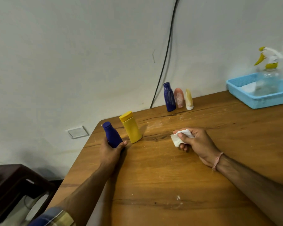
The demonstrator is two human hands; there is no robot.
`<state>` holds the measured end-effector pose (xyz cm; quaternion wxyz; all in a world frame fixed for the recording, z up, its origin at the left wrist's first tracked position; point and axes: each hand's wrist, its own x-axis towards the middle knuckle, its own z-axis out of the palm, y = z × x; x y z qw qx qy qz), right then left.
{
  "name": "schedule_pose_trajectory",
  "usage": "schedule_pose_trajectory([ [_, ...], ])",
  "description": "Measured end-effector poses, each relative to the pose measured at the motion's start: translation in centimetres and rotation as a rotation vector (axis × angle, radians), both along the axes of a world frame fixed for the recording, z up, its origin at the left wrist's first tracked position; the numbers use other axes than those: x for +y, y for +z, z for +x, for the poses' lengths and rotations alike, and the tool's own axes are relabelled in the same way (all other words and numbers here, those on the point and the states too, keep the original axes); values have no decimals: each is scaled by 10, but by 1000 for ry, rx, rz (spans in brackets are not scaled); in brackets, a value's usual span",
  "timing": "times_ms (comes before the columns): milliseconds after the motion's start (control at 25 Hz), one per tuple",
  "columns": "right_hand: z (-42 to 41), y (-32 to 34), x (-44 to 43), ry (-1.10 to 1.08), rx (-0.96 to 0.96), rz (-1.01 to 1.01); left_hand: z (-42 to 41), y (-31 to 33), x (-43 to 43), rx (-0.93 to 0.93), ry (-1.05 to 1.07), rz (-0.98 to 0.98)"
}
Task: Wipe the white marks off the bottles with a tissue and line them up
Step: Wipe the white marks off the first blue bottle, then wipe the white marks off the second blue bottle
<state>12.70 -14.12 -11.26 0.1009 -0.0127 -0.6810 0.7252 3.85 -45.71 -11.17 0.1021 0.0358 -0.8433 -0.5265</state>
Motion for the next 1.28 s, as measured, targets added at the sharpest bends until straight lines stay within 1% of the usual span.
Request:
schedule_pose_trajectory([
  [80,0,0,0,19,-14,-1,0,-4,-4,-38,1,6],
  [160,2,1,0,13,-26,20,11,-2,-5,-15,99,7],
  [240,2,1,-2,-6,-35,54,41,3,2,120,250,-31],
  [280,1,2,-3,-13,-37,62,59,8,11,208,273,-69],
  [320,0,2,-4,-22,-41,63,76,13,24,277,208,-100],
  [360,0,3,-4,-37,-47,56,89,19,42,314,63,-112],
  [400,1,2,-3,-63,-52,49,96,23,62,304,-120,-119],
  [440,1,1,-2,-102,-53,53,96,27,82,249,-282,-139],
  [480,0,1,-1,-156,-52,73,86,31,102,182,-382,-156],
  [520,0,0,1,-216,-53,101,69,34,122,110,-414,-159],
  [640,-5,-3,5,-325,-62,101,-2,35,178,-125,-314,-156],
  [760,-7,-3,4,-308,-64,51,-66,35,214,-257,-229,-163],
  [920,-11,-5,2,-279,-54,14,-125,32,238,-262,-180,-131],
  [1000,-14,-7,0,-271,-58,23,-144,26,243,-228,-210,-145],
  [1080,-14,-7,-1,-268,-57,41,-155,23,248,-183,-266,-154],
  [1160,-14,-7,-1,-269,-55,61,-162,22,252,-167,-316,-119],
  [1280,-16,-7,1,-281,-63,45,-157,17,250,-148,-333,-70],
])
